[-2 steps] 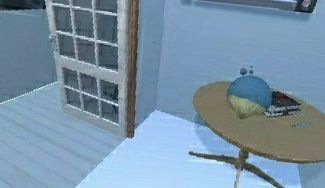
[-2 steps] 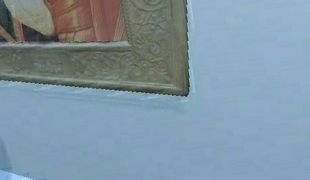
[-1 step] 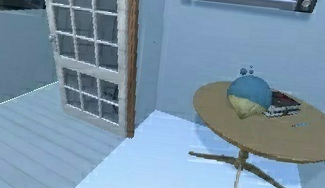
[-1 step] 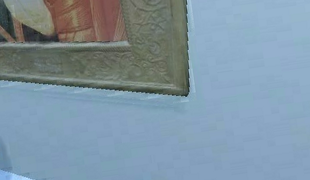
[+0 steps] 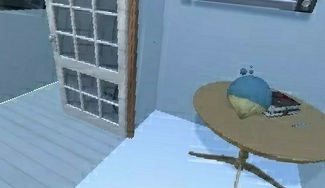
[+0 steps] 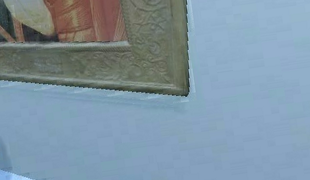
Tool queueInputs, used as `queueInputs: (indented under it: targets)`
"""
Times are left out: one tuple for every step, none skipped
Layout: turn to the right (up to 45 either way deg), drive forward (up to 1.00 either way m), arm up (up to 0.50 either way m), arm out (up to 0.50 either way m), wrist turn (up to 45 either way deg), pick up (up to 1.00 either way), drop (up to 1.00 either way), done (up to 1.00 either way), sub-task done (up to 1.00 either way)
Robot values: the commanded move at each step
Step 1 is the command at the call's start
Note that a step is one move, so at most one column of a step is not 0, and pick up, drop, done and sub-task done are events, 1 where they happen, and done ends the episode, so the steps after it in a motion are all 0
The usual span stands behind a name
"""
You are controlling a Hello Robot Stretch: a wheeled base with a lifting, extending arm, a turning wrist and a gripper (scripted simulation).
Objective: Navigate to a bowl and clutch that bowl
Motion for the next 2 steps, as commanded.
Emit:
queueInputs:
  targets:
    - [0.0,0.00,0.00,0.00,45.0,0.00,0.00,0.00,0.00]
    - [0.0,0.00,0.00,0.00,27.0,0.00,0.00,0.00,0.00]
